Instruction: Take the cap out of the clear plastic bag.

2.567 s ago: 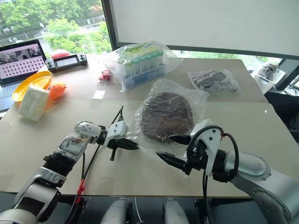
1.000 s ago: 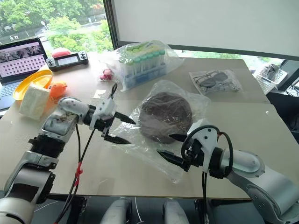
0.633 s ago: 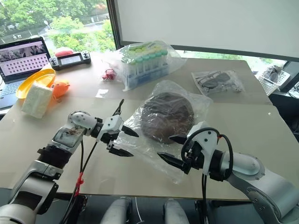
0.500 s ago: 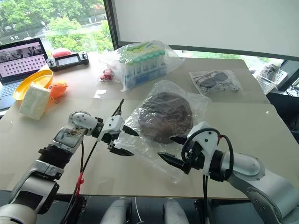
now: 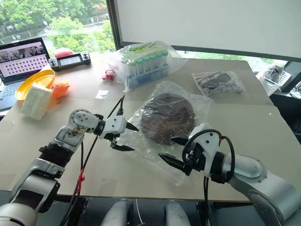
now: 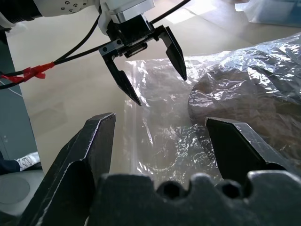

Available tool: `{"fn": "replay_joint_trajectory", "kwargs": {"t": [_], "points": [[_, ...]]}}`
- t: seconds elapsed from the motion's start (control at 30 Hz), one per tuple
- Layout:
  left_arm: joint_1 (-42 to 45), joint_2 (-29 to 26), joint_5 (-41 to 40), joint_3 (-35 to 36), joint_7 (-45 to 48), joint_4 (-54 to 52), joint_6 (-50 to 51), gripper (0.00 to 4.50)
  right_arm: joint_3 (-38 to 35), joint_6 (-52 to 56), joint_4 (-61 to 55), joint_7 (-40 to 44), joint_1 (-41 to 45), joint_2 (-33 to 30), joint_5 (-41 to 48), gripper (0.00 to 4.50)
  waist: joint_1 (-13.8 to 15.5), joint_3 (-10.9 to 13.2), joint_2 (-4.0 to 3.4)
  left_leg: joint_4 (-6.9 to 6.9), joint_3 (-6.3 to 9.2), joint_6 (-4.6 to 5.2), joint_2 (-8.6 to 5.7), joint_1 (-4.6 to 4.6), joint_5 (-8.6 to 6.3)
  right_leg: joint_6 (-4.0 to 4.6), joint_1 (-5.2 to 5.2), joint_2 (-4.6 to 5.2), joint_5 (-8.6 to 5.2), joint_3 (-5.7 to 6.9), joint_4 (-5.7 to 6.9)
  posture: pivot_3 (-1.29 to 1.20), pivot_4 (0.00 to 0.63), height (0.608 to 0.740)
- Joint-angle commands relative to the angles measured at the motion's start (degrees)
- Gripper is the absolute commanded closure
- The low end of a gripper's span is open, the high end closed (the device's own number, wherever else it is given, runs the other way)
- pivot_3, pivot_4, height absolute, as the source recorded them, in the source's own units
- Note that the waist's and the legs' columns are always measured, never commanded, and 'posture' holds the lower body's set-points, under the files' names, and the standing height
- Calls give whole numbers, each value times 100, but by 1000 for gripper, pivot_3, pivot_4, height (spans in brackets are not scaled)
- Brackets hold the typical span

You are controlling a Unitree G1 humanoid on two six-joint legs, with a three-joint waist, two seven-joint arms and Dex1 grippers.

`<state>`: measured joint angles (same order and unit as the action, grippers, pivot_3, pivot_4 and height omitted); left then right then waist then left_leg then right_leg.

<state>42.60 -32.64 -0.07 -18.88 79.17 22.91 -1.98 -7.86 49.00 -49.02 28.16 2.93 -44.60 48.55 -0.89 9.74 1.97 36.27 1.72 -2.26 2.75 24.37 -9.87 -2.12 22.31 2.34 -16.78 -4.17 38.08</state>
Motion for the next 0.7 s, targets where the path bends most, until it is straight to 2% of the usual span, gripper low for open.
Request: {"fn": "replay_joint_trajectory", "kwargs": {"t": [0.03, 0.13, 0.2, 0.27, 0.3, 0.53, 0.7], "points": [[-1, -47, -39, 9, 69, -210, 134, 354, -131, -177, -184, -7, 43, 13, 44, 776, -3, 0, 0, 0, 0, 0, 0, 0, 0, 0, 0, 0, 0, 0, 0, 0, 150, 740], [-56, -77, -52, -30, 187, -258, 346, 1147, -126, -173, -188, -18, 37, 23, 49, 776, -5, 0, 0, 0, 0, 0, 0, -1, 0, 0, 0, 0, 0, 0, 0, 0, 150, 740], [-145, -112, -77, -65, 290, -367, 483, 2034, -125, -167, -203, -33, 13, 36, 60, 776, -7, 0, 0, 0, 0, 0, 0, 0, 0, 0, 0, 0, 0, 0, 0, 0, 150, 740], [-222, -148, -98, -94, 381, -483, 631, 2633, -125, -158, -219, -47, -7, 49, 70, 776, -11, 0, 0, 0, 0, 0, 0, 0, 0, 0, 0, 0, 0, 0, 0, 0, 150, 740], [-255, -168, -67, -111, 392, -522, 659, 3100, -131, -151, -232, -57, -24, 55, 77, 776, -9, 0, 0, -1, 0, 0, 0, -1, 0, 0, 0, 0, 0, 0, 0, 0, 150, 740], [-178, -162, -188, -1, 427, -640, 812, 3100, -149, -139, -282, -106, -114, 41, 77, 776, 3, 0, 0, 0, 0, 0, 0, 0, 0, 0, -1, 0, 0, 0, 0, 0, 150, 740], [125, -110, -686, 497, 328, -530, 1145, 3100, -102, -135, -300, -146, -123, 50, 35, 776, 5, 0, 0, 1, 1, 0, 0, 1, 0, -3, 0, 0, -2, 1, 0, 0, 150, 740]]}}
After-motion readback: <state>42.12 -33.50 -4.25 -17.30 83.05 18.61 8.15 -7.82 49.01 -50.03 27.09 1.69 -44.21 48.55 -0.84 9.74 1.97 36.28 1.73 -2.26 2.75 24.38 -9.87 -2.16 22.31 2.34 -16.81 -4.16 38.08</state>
